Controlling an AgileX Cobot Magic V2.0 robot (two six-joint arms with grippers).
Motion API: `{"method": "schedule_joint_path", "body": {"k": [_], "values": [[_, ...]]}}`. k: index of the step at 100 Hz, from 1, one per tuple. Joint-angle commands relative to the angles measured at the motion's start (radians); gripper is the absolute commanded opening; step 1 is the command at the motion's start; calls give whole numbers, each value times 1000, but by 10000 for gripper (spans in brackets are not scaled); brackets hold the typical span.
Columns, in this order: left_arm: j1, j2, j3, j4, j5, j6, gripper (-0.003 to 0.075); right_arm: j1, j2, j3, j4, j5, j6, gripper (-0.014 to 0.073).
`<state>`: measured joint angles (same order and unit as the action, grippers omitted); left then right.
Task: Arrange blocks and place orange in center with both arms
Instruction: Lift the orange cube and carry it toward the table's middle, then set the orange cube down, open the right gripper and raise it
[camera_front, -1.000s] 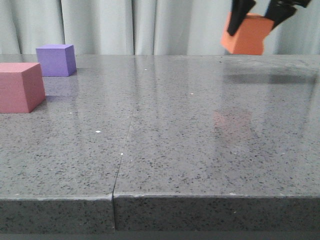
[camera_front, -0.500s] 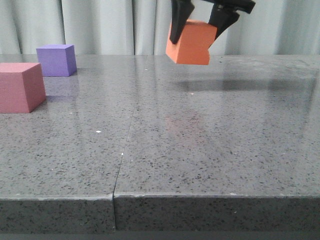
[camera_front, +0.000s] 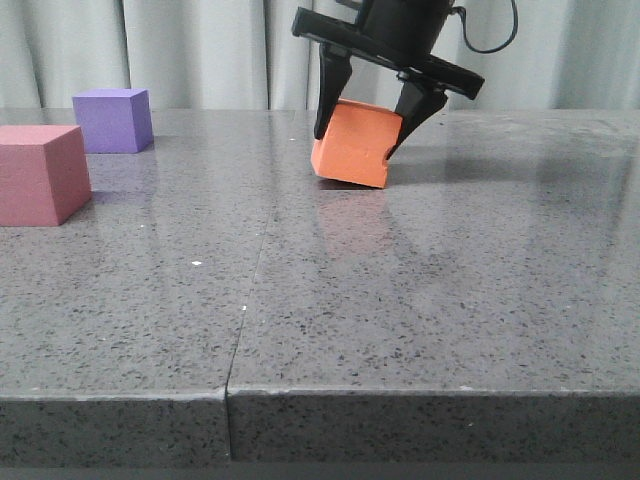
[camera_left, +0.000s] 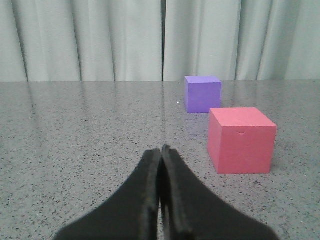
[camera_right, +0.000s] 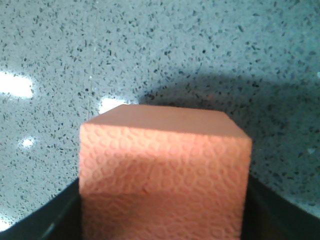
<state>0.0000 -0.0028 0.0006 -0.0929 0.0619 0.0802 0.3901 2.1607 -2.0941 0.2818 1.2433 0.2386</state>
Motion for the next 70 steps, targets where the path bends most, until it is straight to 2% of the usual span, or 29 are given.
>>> {"method": "schedule_joint_path", "body": {"k": [1, 11, 25, 32, 70], "values": [[0, -34, 48, -2, -74, -9, -20, -2, -49, -33, 24, 35, 0, 369], [0, -34, 48, -2, -74, -9, -20, -2, -44, -33, 39, 49, -52, 447], [0, -34, 48, -2, -74, -9, -20, -2, -44, -33, 63, 51, -69, 671], [0, -34, 48, -2, -74, -9, -20, -2, -44, -33, 64, 51, -70, 643], [0, -34, 48, -2, -74, -9, -20, -2, -113, -33, 64, 53, -77, 643]]}}
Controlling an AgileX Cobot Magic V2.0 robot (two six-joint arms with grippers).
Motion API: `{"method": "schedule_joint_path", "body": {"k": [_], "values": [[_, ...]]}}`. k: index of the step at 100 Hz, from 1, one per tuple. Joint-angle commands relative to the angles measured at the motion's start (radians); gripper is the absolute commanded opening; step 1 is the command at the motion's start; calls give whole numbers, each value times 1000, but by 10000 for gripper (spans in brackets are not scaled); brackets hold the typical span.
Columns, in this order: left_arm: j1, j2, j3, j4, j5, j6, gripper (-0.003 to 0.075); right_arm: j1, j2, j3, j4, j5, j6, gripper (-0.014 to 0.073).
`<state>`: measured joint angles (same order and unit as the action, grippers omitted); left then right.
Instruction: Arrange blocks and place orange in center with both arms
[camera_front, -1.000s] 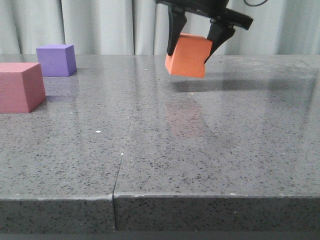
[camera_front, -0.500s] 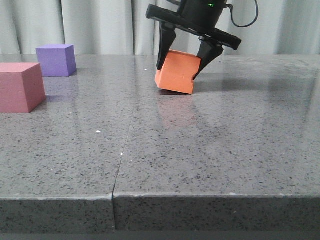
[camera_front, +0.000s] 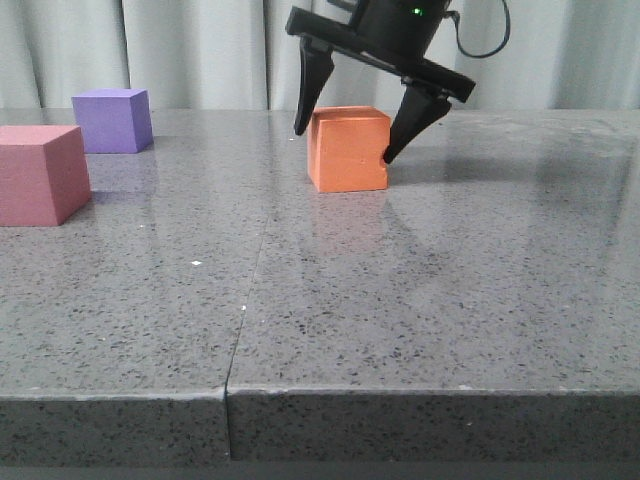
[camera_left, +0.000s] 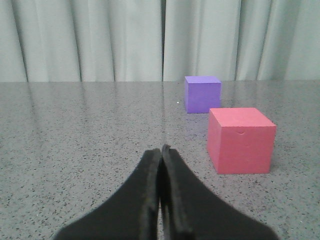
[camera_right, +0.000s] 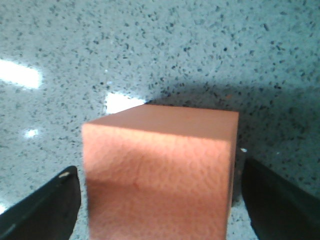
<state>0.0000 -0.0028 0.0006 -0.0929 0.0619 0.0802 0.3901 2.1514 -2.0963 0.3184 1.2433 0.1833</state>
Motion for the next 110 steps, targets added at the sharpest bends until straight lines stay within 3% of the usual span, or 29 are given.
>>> {"method": "schedule_joint_path", "body": {"k": [1, 27, 34, 56, 71, 88, 110], "values": [[0, -34, 48, -2, -74, -9, -20, -2, -107, -30, 26, 52, -25, 643], [0, -34, 48, -2, -74, -9, -20, -2, -212, -30, -43, 53, -31, 575], [0, -34, 48, -2, -74, -9, -20, -2, -236, -30, -45, 55, -37, 495], [0, -34, 48, -2, -74, -9, -20, -2, -299, -2, -45, 64, -39, 112], [0, -34, 48, -2, -74, -9, -20, -2, -354, 71, -68, 50, -57, -34], [0, -34, 48, -2, -74, -9, -20, -2, -472, 232, -119, -44, -57, -55], [0, -34, 48, -2, -74, -9, -20, -2, -727, 588, -122, -288, -73, -55]]}}
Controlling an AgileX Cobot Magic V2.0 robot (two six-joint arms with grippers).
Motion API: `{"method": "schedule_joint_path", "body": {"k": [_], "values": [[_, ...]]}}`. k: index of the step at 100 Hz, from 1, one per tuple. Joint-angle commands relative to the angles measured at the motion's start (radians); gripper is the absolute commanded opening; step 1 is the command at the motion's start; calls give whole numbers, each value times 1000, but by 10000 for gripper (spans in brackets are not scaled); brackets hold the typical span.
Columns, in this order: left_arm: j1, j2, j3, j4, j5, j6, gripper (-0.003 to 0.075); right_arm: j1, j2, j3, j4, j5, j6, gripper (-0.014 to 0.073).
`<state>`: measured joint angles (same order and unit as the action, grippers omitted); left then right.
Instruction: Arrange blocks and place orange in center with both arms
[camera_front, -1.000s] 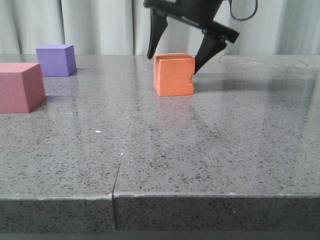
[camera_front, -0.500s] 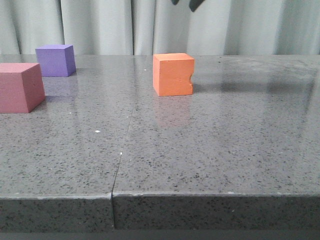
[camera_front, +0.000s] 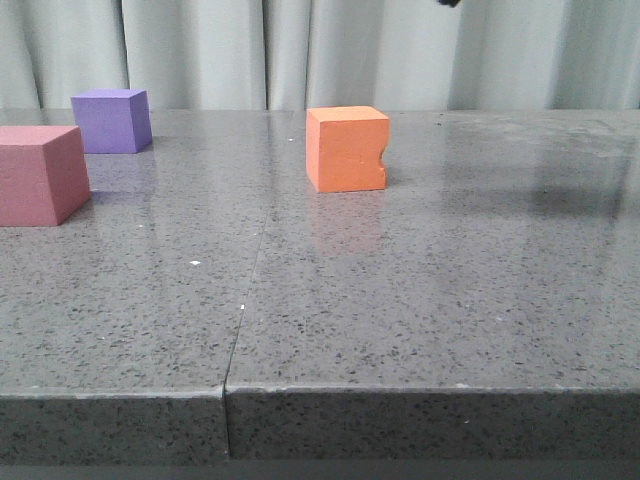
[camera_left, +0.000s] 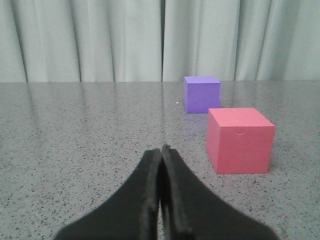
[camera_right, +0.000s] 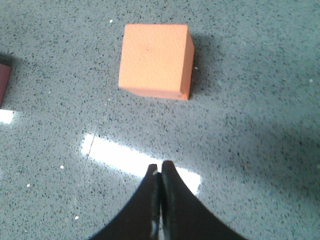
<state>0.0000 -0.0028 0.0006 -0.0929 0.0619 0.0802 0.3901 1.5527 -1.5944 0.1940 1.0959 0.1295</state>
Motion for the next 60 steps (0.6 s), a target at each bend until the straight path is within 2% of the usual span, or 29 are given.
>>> {"method": "schedule_joint_path", "body": {"k": [1, 39, 60], "values": [[0, -34, 48, -2, -74, -9, -20, -2, -137, 98, 2, -150, -21, -55], [0, -34, 48, -2, -74, -9, -20, -2, -578, 687, 2, -613, -44, -55], [0, -34, 48, -2, -74, -9, -20, -2, -803, 911, 2, -734, -44, -55]]}}
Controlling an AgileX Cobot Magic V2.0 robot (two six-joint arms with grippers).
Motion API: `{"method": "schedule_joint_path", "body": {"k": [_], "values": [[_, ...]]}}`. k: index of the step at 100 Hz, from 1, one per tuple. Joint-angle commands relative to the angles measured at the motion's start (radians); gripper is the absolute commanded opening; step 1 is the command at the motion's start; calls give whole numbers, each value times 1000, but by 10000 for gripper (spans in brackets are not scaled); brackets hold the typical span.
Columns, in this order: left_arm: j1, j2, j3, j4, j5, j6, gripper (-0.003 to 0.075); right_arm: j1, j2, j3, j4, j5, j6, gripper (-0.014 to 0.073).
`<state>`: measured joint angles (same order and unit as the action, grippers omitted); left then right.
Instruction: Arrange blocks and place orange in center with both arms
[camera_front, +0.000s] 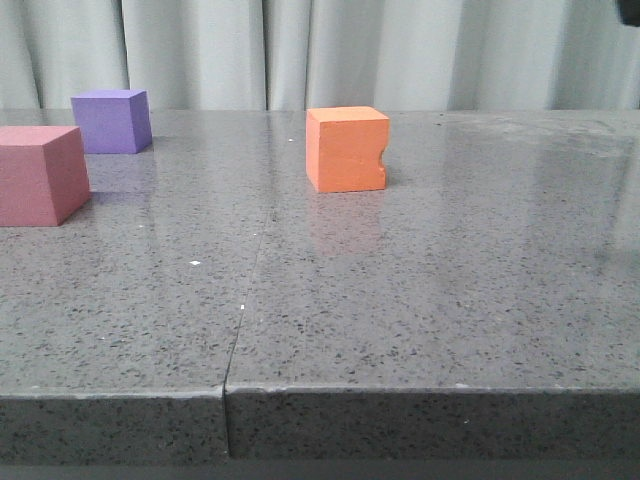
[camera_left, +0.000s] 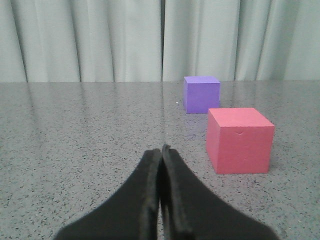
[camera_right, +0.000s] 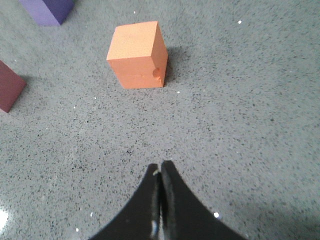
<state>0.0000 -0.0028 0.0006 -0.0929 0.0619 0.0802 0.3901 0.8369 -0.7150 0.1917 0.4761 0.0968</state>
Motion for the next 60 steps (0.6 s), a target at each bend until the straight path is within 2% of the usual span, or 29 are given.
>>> {"method": "schedule_joint_path", "body": {"k": [1, 33, 60], "values": [[0, -34, 48, -2, -74, -9, -20, -2, -103, 44, 5, -118, -12, -55], [0, -34, 48, -2, -79, -9, -20, -2, -474, 246, 5, -122, -12, -55], [0, -34, -9, -8, -74, -9, -20, -2, -642, 280, 5, -110, -12, -55]]}}
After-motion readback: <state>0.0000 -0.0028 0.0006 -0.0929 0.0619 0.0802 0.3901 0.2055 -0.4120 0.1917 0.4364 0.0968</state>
